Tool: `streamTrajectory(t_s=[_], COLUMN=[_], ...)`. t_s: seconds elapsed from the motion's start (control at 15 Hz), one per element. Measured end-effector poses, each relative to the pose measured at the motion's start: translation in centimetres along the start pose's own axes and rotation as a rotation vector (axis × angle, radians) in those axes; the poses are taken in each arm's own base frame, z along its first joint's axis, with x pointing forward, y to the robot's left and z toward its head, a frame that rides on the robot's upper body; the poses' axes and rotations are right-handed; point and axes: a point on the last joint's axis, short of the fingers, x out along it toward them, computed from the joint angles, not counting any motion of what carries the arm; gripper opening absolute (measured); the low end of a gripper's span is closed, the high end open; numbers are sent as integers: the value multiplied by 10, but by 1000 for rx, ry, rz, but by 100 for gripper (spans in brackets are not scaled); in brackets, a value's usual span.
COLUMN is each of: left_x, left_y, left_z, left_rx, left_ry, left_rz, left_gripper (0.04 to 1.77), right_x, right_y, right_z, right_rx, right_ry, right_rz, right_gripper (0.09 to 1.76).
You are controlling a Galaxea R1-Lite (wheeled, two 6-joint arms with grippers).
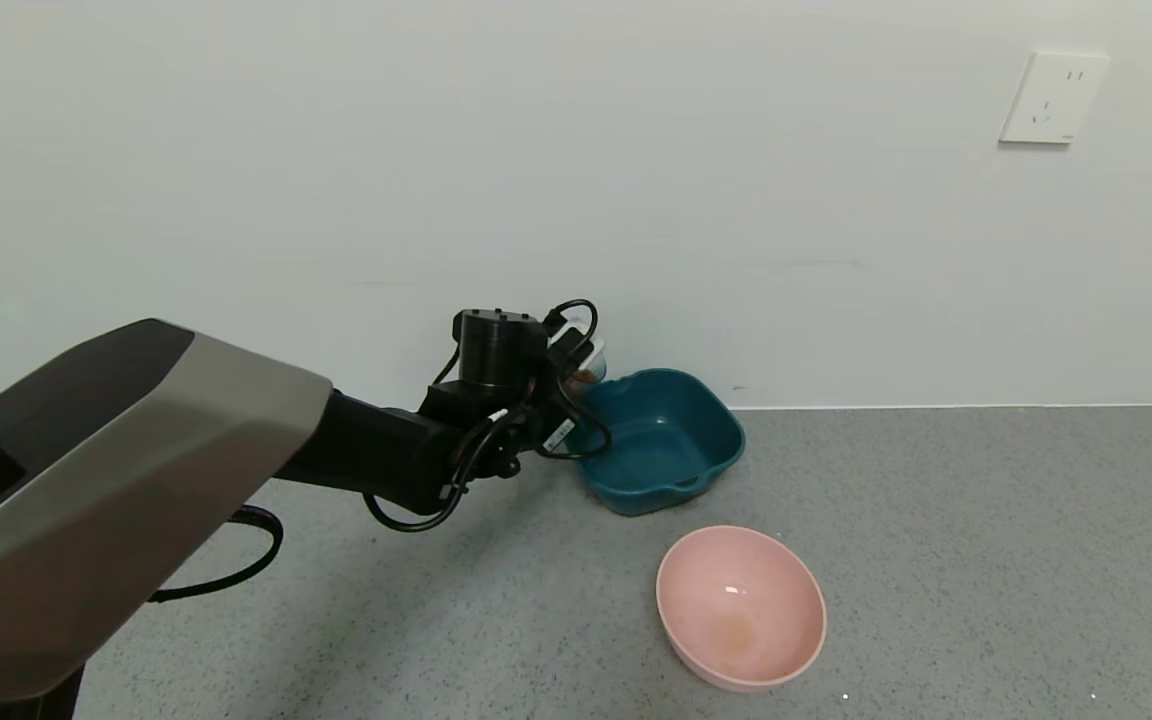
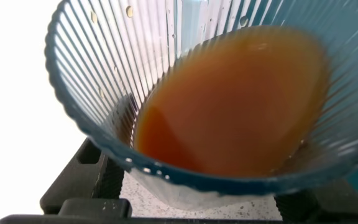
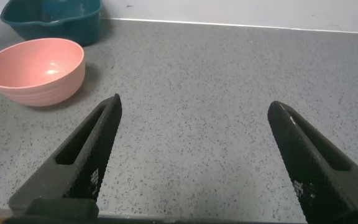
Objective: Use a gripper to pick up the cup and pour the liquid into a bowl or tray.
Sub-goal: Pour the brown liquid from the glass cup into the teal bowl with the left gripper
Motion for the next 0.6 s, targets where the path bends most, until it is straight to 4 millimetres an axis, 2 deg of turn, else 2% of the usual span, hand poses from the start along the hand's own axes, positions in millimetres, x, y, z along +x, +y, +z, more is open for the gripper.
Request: streamTrajectory(t_s=[0.6], left_x=[6], left_y=[-11], left_z=[5], left_rx=[152], left_ry=[20], left_rz=[40], left_gripper=[130], right_x=[0], right_y=[0], right_z=[0], right_rx=[0], right_ry=[0], right_rz=[0], right_gripper=[171])
